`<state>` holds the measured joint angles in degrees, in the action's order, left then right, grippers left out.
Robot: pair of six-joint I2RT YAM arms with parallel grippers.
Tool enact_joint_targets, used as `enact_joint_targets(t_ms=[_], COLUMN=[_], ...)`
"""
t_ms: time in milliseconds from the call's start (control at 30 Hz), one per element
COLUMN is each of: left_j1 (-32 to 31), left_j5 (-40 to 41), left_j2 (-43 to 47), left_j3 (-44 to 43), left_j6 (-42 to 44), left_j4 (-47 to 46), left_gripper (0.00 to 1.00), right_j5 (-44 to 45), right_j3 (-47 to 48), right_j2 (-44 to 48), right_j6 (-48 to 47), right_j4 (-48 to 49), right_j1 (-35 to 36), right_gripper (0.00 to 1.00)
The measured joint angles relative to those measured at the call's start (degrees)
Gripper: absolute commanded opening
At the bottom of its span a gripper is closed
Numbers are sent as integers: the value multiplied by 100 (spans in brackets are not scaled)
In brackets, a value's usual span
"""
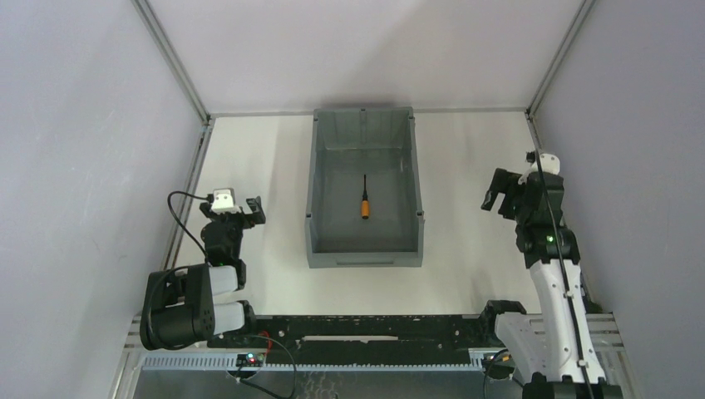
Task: Put the screwdriver in the bin
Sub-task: Reset both arms
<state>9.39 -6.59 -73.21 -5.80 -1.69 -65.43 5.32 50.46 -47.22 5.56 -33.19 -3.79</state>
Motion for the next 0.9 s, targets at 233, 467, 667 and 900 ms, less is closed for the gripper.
enact_joint_targets(t_ms=[233, 467, 667, 900], left_j1=[0, 0, 0, 0], left_j5=[-2, 0, 0, 0], left_j2=[0, 0, 0, 0], left_j3=[0, 0, 0, 0], left_j6=[0, 0, 0, 0], left_j4=[0, 2, 0, 0], left_gripper=[100, 100, 100, 100], right_j5=[-7, 326, 518, 647], right_j3=[-684, -765, -765, -765], right_j2=[1016, 1499, 1471, 1213], right_j6=[-13, -11, 96, 341], right_j4=[94, 151, 83, 94], right_j1=[13, 138, 195, 201], right_gripper=[100, 100, 100, 100])
